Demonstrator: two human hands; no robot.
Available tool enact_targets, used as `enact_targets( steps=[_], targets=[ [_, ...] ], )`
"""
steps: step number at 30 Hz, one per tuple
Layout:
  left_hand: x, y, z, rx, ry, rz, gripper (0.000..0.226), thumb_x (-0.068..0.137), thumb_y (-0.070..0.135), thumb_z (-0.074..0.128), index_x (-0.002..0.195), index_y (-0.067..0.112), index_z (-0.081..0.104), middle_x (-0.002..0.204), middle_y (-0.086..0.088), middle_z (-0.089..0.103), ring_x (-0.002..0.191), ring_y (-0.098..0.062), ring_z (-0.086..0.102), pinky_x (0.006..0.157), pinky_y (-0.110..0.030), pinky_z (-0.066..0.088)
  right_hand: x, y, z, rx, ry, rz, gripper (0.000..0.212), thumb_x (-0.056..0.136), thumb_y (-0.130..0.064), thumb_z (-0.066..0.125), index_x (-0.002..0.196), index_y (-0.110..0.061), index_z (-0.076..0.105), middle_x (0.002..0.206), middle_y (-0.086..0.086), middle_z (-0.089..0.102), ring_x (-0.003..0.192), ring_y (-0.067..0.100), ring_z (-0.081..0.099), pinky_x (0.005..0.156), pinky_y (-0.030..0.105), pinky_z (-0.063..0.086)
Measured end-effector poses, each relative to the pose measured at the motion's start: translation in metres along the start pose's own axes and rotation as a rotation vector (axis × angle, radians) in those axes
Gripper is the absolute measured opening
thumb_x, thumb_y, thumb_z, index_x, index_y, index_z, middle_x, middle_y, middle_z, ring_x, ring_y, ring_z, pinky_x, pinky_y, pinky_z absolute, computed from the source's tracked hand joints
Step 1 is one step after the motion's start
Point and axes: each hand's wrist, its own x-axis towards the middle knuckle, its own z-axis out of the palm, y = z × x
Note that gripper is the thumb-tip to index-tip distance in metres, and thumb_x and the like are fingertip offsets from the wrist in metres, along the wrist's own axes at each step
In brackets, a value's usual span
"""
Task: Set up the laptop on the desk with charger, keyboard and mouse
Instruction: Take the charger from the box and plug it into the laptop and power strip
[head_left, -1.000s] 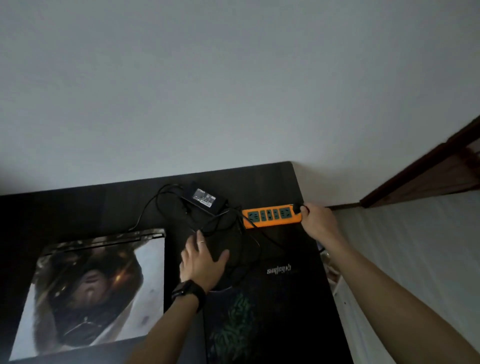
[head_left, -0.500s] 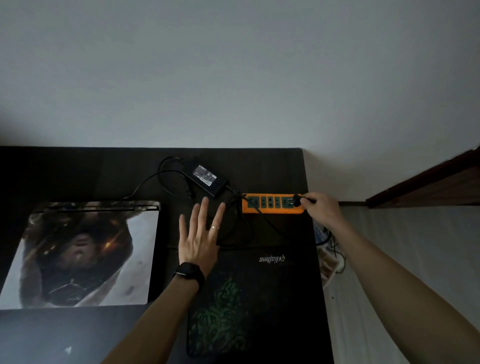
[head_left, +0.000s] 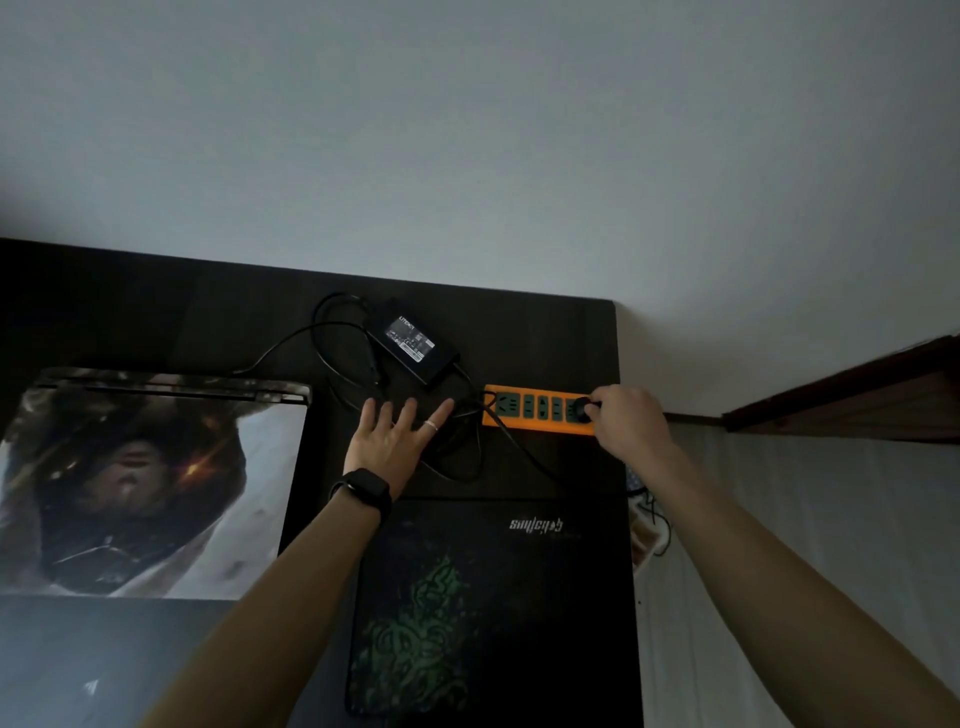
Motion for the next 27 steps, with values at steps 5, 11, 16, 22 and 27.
enact_targets(
  steps=[5, 11, 16, 22, 27],
  targets=[
    [0.002, -0.005, 0.0, -0.04, 0.03, 0.025, 0.084, 0.097, 0.013, 0.037, 0.148, 0.044, -0.022, 0.156, -0.006, 0.029, 0.135, -0.03, 0.039, 0.115, -0.054, 0.017, 0.004, -0.015, 0.006, -0.172, -0.034, -0.039, 0.019, 0.095, -0.03, 0.062, 0.1, -0.012, 0.067, 0.09, 0.004, 0.062, 0.081, 0.02, 0.056, 0.064, 0.03, 0.044],
    [0.011, -0.016, -0.007, -0.031, -0.021, 0.085, 0.089, 0.096, 0.012, 0.043, 0.147, 0.047, -0.022, 0.145, -0.001, 0.041, 0.122, -0.027, 0.051, 0.103, -0.051, 0.032, 0.008, -0.023, 0.005, -0.187, -0.093, 0.003, 0.022, 0.091, -0.029, 0.068, 0.104, -0.012, 0.065, 0.099, 0.006, 0.063, 0.093, 0.021, 0.058, 0.07, 0.03, 0.048],
    [0.03, -0.02, -0.02, -0.059, -0.038, 0.001, 0.069, 0.1, 0.014, 0.037, 0.153, 0.042, 0.003, 0.129, 0.0, 0.051, 0.109, -0.027, 0.059, 0.08, -0.041, 0.047, 0.026, -0.002, -0.007, -0.198, -0.028, 0.102, 0.02, 0.094, -0.027, 0.064, 0.105, -0.01, 0.066, 0.097, 0.008, 0.065, 0.084, 0.023, 0.059, 0.066, 0.029, 0.041],
    [0.069, -0.026, -0.031, -0.178, -0.097, -0.148, 0.032, 0.101, 0.02, 0.042, 0.132, 0.027, 0.047, 0.115, -0.003, 0.055, 0.102, -0.029, 0.063, 0.067, -0.037, 0.041, 0.038, 0.003, 0.006, -0.091, 0.07, 0.046, 0.017, 0.095, -0.029, 0.063, 0.099, -0.014, 0.068, 0.089, 0.004, 0.064, 0.078, 0.018, 0.06, 0.066, 0.029, 0.049],
    [0.059, -0.023, -0.016, -0.378, -0.044, -0.143, 0.04, 0.094, 0.025, 0.059, 0.133, 0.022, 0.052, 0.125, -0.003, 0.056, 0.117, -0.027, 0.053, 0.096, -0.039, 0.043, 0.039, 0.005, 0.006, -0.069, 0.09, 0.015, 0.016, 0.096, -0.028, 0.062, 0.095, -0.014, 0.069, 0.084, 0.001, 0.063, 0.072, 0.014, 0.055, 0.063, 0.026, 0.043]
  ],
)
